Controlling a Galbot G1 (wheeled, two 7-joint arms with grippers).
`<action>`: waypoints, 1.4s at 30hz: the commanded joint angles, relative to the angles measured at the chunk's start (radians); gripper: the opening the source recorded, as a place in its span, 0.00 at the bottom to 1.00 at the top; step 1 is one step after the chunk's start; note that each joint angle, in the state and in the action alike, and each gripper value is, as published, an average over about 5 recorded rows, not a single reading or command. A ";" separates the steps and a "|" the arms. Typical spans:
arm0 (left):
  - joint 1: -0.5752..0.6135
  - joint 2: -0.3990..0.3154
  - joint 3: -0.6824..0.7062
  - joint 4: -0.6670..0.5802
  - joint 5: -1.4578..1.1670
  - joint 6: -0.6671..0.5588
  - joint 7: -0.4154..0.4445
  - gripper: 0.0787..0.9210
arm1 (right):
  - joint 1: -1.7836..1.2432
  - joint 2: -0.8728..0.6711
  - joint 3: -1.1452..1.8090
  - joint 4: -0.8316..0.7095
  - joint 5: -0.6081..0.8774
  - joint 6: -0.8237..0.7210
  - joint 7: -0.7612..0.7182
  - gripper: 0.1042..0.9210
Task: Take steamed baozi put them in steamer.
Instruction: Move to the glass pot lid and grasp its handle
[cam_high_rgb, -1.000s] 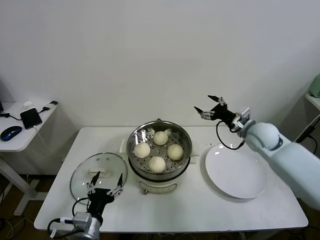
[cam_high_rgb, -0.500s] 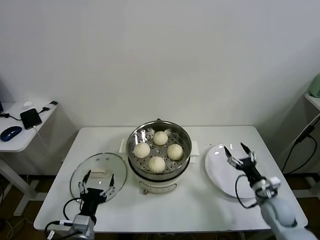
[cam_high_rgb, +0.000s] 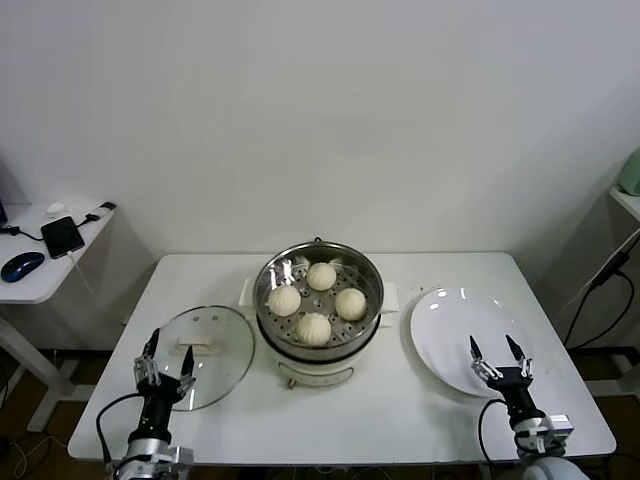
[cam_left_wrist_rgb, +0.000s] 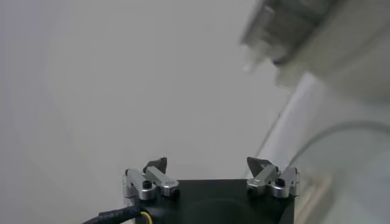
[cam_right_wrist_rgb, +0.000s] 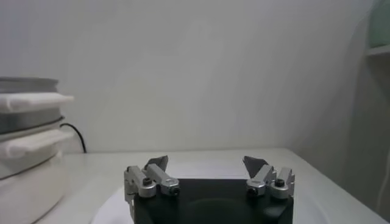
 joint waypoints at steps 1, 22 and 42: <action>-0.033 0.039 0.005 0.178 0.380 -0.007 -0.124 0.88 | -0.017 0.073 0.040 0.006 -0.085 -0.037 0.019 0.88; -0.224 0.028 0.041 0.356 0.428 0.069 -0.085 0.88 | -0.024 0.089 0.052 0.030 -0.115 -0.056 0.039 0.88; -0.273 0.055 0.103 0.368 0.300 0.133 0.045 0.68 | -0.025 0.098 0.050 0.028 -0.149 -0.055 0.032 0.88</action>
